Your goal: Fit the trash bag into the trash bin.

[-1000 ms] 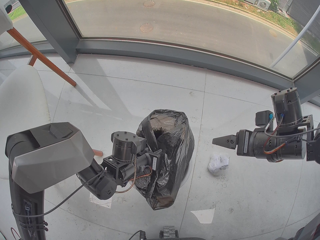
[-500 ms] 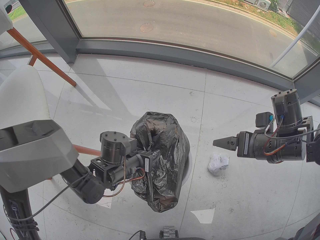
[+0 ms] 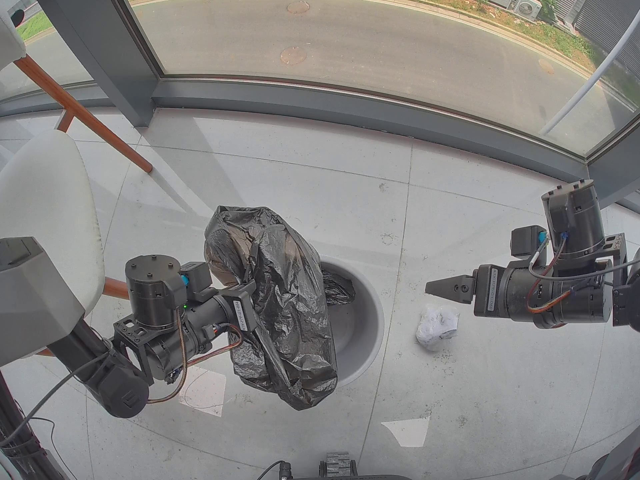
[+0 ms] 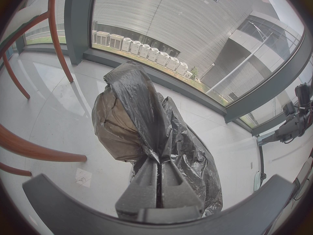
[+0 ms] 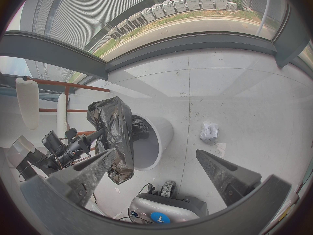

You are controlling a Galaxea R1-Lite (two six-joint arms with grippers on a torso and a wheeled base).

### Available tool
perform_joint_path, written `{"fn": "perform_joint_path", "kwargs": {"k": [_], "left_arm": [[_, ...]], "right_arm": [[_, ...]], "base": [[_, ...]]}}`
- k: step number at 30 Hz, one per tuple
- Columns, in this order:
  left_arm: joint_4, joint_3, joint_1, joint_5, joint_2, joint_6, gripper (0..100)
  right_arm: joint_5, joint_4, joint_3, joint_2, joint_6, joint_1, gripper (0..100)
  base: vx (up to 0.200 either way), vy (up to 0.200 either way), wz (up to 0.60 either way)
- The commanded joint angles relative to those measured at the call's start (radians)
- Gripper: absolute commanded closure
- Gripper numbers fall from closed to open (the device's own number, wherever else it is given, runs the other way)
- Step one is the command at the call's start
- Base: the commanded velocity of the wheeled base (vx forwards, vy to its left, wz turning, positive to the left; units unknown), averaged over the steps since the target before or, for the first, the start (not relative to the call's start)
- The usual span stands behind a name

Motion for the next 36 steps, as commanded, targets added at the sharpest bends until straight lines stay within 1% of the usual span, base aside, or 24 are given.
{"fn": "perform_joint_path", "kwargs": {"k": [1,5,10,15,16,18,20,24,27,36], "left_arm": [[-0.028,0.006,-0.04,0.004,0.012,-0.001,100],[-0.062,-0.046,-0.094,0.007,0.057,0.002,100],[-0.062,-0.141,-0.165,0.015,0.109,0.007,100],[-0.068,-0.173,-0.194,0.015,0.159,0.021,100],[-0.074,-0.202,-0.204,0.015,0.208,0.039,100],[-0.087,-0.219,-0.206,0.015,0.23,0.042,100],[-0.12,-0.271,-0.207,0.017,0.294,0.055,100],[-0.131,-0.308,-0.207,0.015,0.374,0.088,100],[-0.163,-0.334,-0.206,0.017,0.419,0.093,100],[-0.177,-0.318,-0.197,0.018,0.417,0.096,100]], "right_arm": [[-0.001,-0.001,0.001,0.001,0.001,0.002,0],[0.002,-0.001,0.006,0.006,0.001,0.008,0],[0.002,-0.001,0.006,0.004,0.001,0.01,0],[0.002,-0.001,0.009,0.003,0.001,0.006,0],[0.002,-0.001,0.012,0.001,0.001,0.003,0],[0.002,-0.001,0.012,0.003,0.001,0.003,0],[0.002,-0.001,0.01,0.006,0.001,0.003,0],[0.002,-0.001,0.009,0.006,-0.002,0.008,0],[0.002,-0.001,0.01,0.008,-0.002,0.008,0],[0.002,-0.001,0.012,0.008,-0.002,0.003,0]], "base": [[0.0,0.0,0.0],[0.0,0.0,0.0],[0.0,0.0,0.0],[0.0,0.0,0.0],[0.0,0.0,0.0],[0.0,0.0,0.0],[0.0,0.0,0.0],[0.0,0.0,0.0],[0.0,0.0,0.0],[0.0,0.0,0.0]]}}
